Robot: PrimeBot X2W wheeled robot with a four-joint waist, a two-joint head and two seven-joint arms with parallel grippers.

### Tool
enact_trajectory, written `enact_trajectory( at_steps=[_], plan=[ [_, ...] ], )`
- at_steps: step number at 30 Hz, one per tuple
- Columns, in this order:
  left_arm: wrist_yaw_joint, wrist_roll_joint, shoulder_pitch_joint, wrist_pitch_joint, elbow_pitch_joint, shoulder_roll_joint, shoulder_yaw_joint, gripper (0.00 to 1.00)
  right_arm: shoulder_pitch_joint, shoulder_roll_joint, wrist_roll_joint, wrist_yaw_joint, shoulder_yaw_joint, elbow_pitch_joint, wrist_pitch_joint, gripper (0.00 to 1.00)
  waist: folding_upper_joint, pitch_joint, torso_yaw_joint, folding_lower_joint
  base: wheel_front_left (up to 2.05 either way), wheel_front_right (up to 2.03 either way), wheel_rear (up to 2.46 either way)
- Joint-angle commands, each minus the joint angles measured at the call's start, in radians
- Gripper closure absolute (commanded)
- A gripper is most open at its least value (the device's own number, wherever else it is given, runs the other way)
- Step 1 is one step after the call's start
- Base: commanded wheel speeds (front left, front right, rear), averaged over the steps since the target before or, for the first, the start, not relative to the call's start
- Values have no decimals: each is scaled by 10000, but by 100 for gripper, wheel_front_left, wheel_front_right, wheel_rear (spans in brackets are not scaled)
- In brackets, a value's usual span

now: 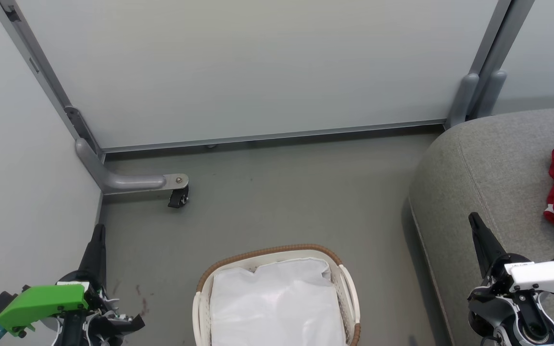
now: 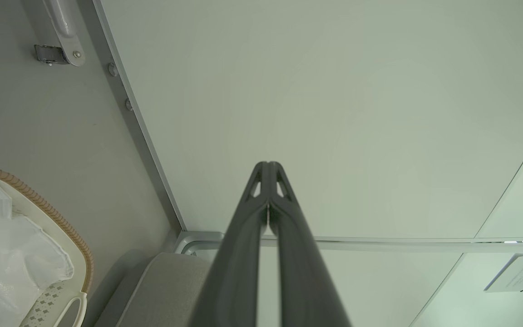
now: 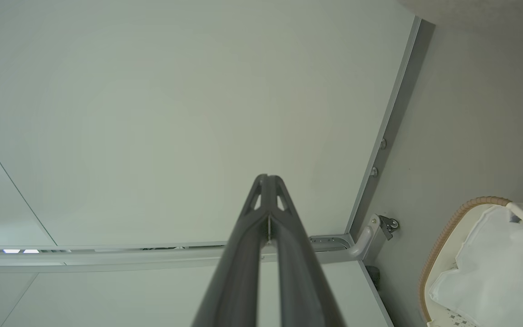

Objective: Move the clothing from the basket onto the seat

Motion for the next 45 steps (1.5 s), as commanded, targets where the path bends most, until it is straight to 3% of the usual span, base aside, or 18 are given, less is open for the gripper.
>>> enact_trajectory(
  at_steps=[1, 45],
  plan=[
    [-55, -28, -91, 36, -2, 62, 21, 100, 108, -59, 30, -3, -28, -33, 29, 100, 0, 0, 0, 0, 0, 0, 0],
    [-52, -30, -91, 34, -7, 62, 20, 100, 109, -60, 31, -3, -24, -32, 27, 100, 0, 0, 0, 0, 0, 0, 0]
  ],
)
